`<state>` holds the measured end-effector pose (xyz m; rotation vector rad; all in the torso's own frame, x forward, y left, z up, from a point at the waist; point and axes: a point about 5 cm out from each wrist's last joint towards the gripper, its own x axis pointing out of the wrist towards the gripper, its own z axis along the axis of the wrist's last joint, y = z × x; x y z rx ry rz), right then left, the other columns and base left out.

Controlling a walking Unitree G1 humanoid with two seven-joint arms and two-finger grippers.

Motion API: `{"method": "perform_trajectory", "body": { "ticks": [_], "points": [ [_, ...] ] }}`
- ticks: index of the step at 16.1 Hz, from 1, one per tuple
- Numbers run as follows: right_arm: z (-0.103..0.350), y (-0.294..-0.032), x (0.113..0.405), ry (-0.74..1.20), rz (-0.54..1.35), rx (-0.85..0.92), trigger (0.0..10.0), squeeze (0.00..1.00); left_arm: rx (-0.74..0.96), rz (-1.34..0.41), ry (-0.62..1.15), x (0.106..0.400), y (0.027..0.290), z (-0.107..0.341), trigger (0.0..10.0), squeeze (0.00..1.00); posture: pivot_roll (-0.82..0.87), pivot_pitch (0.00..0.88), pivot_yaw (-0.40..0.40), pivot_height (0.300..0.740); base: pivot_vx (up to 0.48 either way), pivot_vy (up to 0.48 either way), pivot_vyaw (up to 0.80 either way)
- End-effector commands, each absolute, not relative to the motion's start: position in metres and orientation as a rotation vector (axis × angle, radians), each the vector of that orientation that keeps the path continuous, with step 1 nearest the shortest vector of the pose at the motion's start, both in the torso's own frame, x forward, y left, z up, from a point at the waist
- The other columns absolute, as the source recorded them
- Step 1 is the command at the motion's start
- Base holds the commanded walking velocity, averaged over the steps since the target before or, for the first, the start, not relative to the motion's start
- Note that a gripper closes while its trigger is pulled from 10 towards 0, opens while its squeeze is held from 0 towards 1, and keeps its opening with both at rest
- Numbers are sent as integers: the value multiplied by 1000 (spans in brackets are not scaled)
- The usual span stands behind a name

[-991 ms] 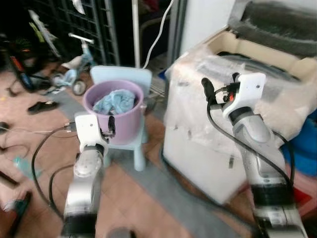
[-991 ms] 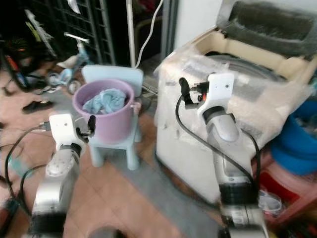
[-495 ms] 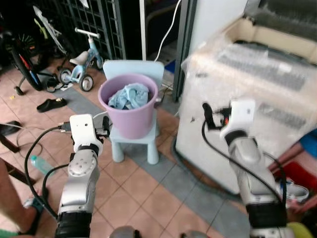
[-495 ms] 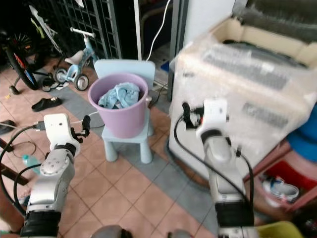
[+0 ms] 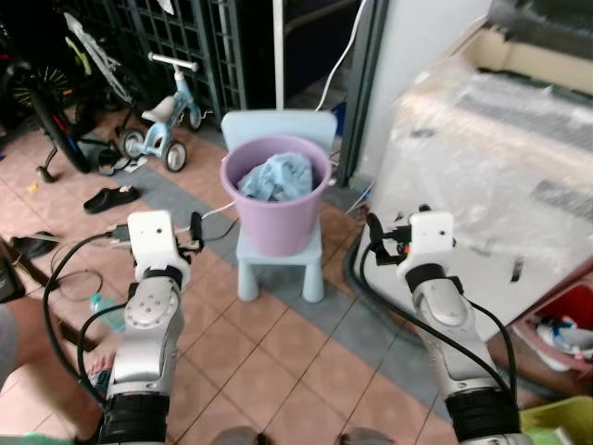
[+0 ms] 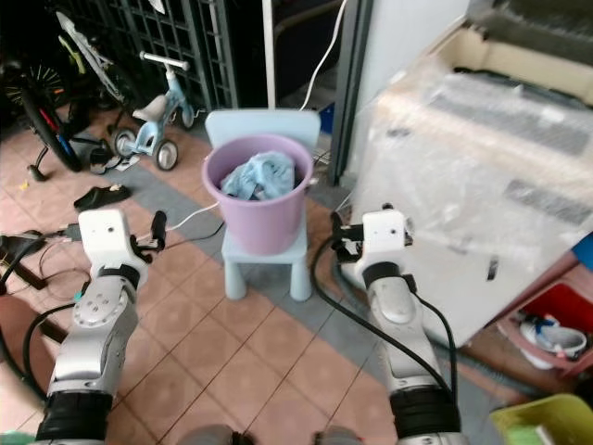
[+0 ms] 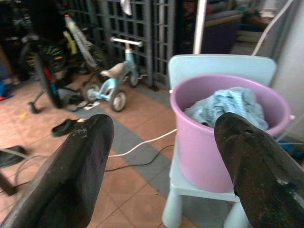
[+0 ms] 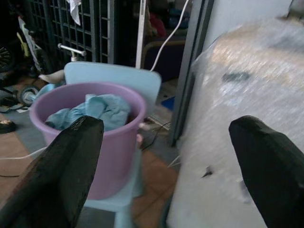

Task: Clothes washing

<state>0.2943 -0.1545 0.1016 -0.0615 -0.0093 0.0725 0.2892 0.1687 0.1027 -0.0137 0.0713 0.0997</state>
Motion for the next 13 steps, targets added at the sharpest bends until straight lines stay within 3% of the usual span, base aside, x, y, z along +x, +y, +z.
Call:
{"method": "perform_trajectory", "body": {
  "ticks": [1, 4, 7, 13],
  "points": [
    [104, -154, 294, -4, 48, -5, 10000, 0, -28, 79, 54, 291, 163, 107, 10000, 0, -63, 0, 27, 740, 0, 0, 0],
    [111, -146, 297, -7, 130, -41, 10000, 0, -40, 80, 54, 289, 164, 105, 10000, 0, -67, 0, 23, 740, 92, 0, 0],
    [112, -148, 292, -8, 165, 30, 10000, 0, -44, 83, 49, 288, 165, 105, 10000, 0, -63, 0, 19, 740, 349, 0, 0],
    [120, -137, 298, -44, 162, -67, 10000, 0, -58, 93, 56, 288, 165, 103, 10000, 0, -68, 0, 16, 740, 426, 0, 0]
  ]
}}
